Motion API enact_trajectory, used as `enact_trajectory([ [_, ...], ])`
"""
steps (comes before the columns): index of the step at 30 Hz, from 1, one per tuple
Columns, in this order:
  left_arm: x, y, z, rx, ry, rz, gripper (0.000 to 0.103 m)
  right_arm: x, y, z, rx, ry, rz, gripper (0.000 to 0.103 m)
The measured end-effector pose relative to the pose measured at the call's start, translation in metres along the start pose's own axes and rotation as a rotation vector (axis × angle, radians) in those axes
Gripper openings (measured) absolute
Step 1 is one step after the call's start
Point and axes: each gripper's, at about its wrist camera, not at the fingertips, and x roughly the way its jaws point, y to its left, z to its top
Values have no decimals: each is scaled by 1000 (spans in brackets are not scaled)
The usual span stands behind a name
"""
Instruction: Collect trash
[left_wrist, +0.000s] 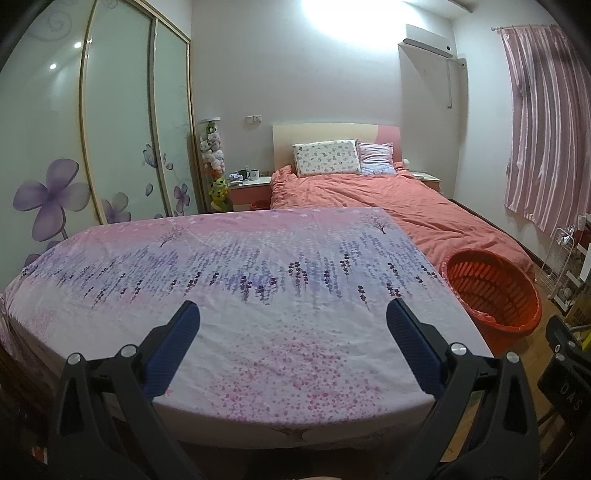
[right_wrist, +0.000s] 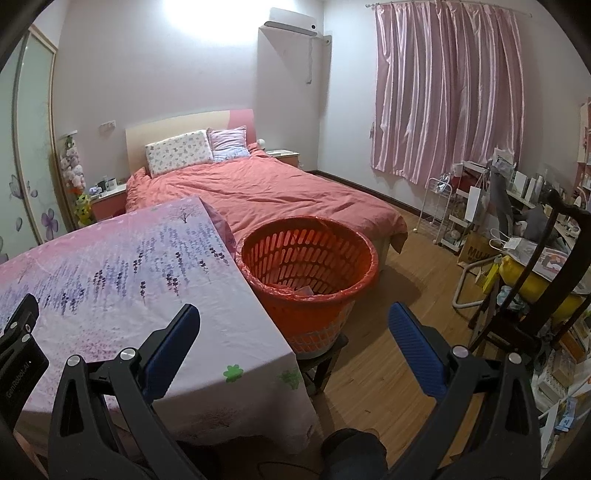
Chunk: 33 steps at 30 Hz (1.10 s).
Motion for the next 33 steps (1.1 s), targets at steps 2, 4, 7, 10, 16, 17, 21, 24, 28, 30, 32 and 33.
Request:
enact_trajectory([
  [2, 0, 1, 0, -4, 1, -1, 99, 0, 0, 0, 0, -3, -1, 101],
  [4, 0, 1, 0, -7, 1, -2, 99, 0, 1, 0, 0, -3, 0, 101],
  [7, 1, 3, 0, -10, 1, -3, 99, 1, 1, 0, 0, -2, -1, 101],
  [10, 1, 3, 0, -10, 1, -3, 99, 1, 1, 0, 1, -1, -1, 101],
  [16, 1, 4, 0, -11, 2, -4, 99, 1, 1, 1, -1, -1, -1, 101],
  [17, 1, 4, 0, -11, 3, -5, 99, 1, 1, 1, -1, -1, -1, 101],
  [21, 1, 4, -1, -11, 3, -5, 99, 1, 2, 1, 0, -1, -1, 101],
  [24, 0, 3, -3, -11, 3, -7, 99, 1, 2, 0, 0, 0, -1, 101],
  [28, 1, 2, -3, -11, 5, -7, 99, 4, 1, 0, -2, 5, 5, 101],
  [30, 0, 2, -4, -11, 6, -7, 99, 4, 1, 0, -3, 7, 6, 101],
  [32, 0, 1, -4, -11, 6, -7, 99, 5, 0, -1, -4, 9, 8, 101],
  [33, 0, 1, -4, -11, 6, -7, 99, 5, -1, -1, -4, 9, 9, 101],
])
